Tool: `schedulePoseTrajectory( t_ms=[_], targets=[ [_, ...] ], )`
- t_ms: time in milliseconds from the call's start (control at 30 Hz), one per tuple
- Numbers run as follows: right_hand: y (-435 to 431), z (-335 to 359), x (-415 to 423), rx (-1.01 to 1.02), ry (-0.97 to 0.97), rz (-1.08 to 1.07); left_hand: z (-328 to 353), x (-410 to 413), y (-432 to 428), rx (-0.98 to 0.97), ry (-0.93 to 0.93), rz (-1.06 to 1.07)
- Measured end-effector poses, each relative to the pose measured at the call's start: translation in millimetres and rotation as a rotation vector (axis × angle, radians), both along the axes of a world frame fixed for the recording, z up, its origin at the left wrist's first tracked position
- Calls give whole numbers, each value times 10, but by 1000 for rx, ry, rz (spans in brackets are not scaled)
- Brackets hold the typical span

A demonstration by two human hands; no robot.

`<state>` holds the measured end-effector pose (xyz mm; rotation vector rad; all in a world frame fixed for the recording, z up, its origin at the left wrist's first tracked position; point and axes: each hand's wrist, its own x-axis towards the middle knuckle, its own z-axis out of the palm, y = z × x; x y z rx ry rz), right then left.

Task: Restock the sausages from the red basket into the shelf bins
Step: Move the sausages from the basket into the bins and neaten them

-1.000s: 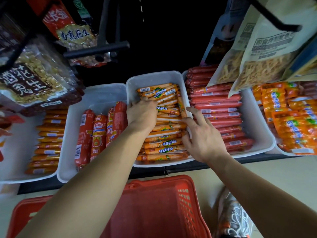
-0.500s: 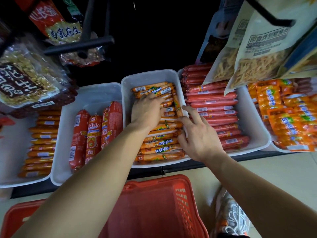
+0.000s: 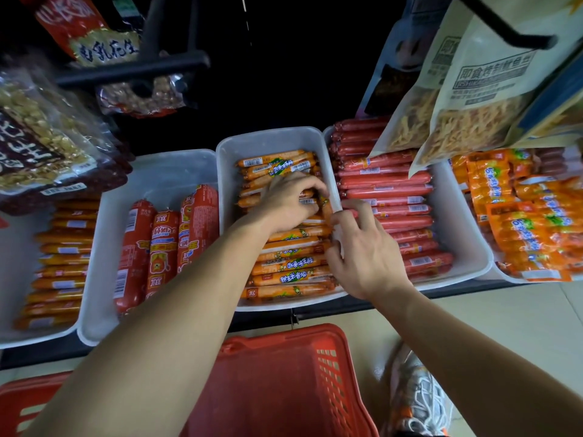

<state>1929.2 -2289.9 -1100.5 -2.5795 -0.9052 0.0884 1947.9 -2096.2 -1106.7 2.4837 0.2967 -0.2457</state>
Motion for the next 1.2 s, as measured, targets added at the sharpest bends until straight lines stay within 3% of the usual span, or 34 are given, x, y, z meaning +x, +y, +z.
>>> schedulePoseTrajectory(
  t_ms=[100,267,633,933,1200],
  targets=[
    [-24,6,-28,4,0,-48,3,-12,-55,-61,-42,50],
    [-35,-9,-37,-18,50,-153,100,-33,-176,90,-56,-28],
    [5,32,-20,-54,137,-160,47,-204,-202,-374,-119,211],
    [8,50,-21,-47,146,-152,143,-168,-215,-309,-20,41],
    [9,51,-16,-51,153,-155,125,-212,-310,-416,-58,128]
  ],
)
